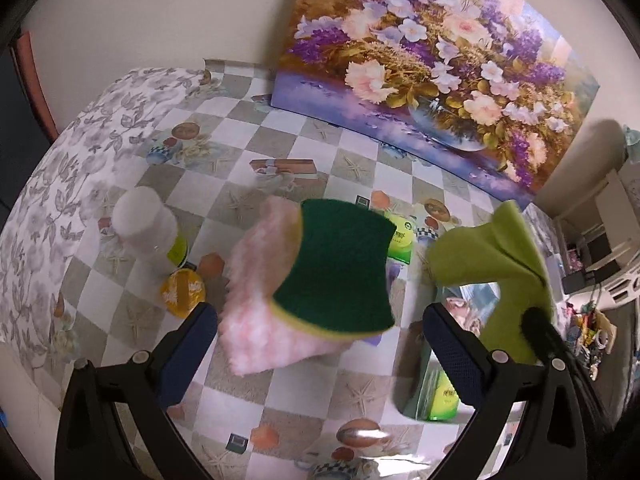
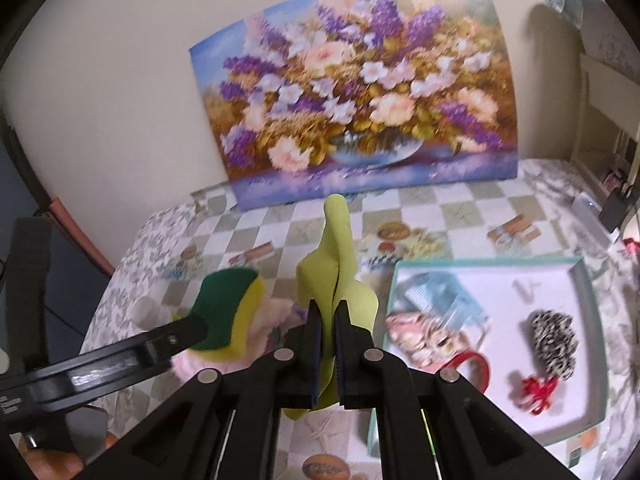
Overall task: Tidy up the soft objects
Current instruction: 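Grasp the green-yellow sponge with the left tool while the right tool lifts the yellow-green cloth, then carry the sponge and yellow-green cloth over the white tray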
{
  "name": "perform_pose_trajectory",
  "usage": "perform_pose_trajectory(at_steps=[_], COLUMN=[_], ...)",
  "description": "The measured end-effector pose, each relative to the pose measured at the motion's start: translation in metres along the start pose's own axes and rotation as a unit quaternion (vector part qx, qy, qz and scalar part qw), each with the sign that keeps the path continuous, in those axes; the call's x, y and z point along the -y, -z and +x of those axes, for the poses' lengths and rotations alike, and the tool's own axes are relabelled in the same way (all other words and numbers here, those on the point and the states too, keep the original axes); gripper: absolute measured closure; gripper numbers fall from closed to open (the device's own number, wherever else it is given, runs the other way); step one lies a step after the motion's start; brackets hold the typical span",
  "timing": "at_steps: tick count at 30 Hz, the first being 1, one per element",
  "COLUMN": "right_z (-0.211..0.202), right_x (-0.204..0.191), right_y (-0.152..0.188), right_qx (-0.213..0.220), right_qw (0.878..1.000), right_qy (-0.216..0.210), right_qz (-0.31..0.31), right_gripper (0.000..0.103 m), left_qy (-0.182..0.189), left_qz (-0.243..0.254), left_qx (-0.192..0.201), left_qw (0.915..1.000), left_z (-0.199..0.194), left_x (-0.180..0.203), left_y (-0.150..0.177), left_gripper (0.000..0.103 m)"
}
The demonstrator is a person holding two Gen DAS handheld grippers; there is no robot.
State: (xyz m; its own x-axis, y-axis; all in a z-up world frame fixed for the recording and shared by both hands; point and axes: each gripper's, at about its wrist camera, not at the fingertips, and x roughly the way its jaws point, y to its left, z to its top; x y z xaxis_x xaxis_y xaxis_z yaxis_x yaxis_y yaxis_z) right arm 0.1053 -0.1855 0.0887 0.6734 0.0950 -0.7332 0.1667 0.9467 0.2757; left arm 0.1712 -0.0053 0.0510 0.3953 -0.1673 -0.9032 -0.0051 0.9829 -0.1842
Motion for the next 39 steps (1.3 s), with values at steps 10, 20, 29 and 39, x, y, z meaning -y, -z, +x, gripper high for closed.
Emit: perform_pose_trajectory(at_steps=[10,20,29,39], right_z=[0.001,0.011,0.01,-0.001], right_x=[0.011,0.024,0.028,0.03], right_y=[0.002,0.009,0.009,0.008], right_qx=[0.0,-0.016,-0.016,0.004], right_qw=[1.0,1.0,1.0,1.0], right_qy=[0.007,0.017,0.019,0.022], right_qz=[0.0,0.011,0.015,0.017], right_gripper=[0.097,0.097,0.097,0.097], left_qy=[-0.038,-0.051,-0.05,-0.04], left_qz=[0.006,0.014,0.029,0.039], left_qx=[-0.012,-0.005,0.001,0.059], left_qw=[0.9992,0.9986,0.9983,0.9967], left_z=[0.031,0.042,0.045,0.008], left_x=[0.014,0.014,0.016,0.02], left_y=[-0.009,-0.004,0.001,0.0], left_gripper=[0.001,0.012,0.031,0.032])
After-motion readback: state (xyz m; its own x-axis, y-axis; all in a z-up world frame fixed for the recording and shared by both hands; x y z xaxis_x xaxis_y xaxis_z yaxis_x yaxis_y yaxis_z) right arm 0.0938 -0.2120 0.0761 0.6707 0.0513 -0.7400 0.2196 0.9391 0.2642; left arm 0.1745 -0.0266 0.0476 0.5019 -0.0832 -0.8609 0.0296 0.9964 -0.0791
